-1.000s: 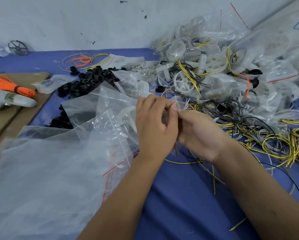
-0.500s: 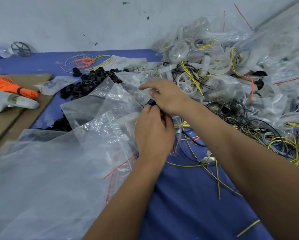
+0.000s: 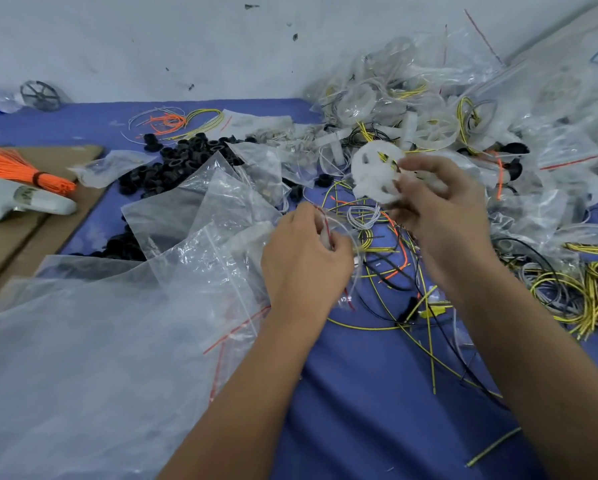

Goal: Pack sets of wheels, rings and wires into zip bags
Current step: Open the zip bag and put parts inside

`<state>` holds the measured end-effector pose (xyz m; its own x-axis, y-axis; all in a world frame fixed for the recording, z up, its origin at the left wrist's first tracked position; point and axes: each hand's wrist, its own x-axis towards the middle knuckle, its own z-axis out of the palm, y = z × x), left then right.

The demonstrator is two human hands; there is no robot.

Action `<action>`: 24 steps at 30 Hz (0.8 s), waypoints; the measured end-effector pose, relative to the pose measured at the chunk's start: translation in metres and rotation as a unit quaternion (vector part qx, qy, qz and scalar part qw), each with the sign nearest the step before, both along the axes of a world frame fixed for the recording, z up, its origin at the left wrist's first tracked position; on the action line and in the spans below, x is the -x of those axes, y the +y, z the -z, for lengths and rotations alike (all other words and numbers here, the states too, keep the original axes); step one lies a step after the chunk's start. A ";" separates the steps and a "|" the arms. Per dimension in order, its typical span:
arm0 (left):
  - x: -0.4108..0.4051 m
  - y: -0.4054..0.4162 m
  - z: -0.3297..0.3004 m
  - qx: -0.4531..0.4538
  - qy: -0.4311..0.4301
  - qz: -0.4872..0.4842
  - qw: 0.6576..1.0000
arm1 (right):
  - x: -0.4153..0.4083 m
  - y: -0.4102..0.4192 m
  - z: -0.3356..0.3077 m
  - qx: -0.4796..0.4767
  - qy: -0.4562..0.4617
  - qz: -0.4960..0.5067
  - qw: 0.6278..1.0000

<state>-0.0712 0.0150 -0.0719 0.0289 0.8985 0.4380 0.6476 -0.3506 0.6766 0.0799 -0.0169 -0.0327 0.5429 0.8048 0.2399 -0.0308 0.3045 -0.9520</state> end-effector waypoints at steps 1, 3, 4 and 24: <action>0.001 0.000 -0.001 -0.007 0.013 -0.009 1.000 | -0.002 -0.009 0.002 -0.012 0.079 -0.032 0.996; 0.001 0.000 -0.003 -0.017 0.032 -0.017 0.999 | -0.006 -0.022 0.008 -0.009 0.175 -0.079 0.981; 0.000 0.000 -0.003 -0.015 0.031 -0.012 0.999 | -0.008 -0.026 0.010 0.002 0.177 -0.090 0.980; -0.007 -0.010 -0.010 -0.190 -0.146 0.190 0.952 | 0.010 -0.035 0.017 0.116 -0.443 0.109 0.882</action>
<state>-0.0646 0.0052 -0.0622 0.1463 0.6224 0.7689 0.2290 -0.7775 0.5858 0.0696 -0.0515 -0.0496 0.3729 0.7878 0.4903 0.7920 0.0051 -0.6105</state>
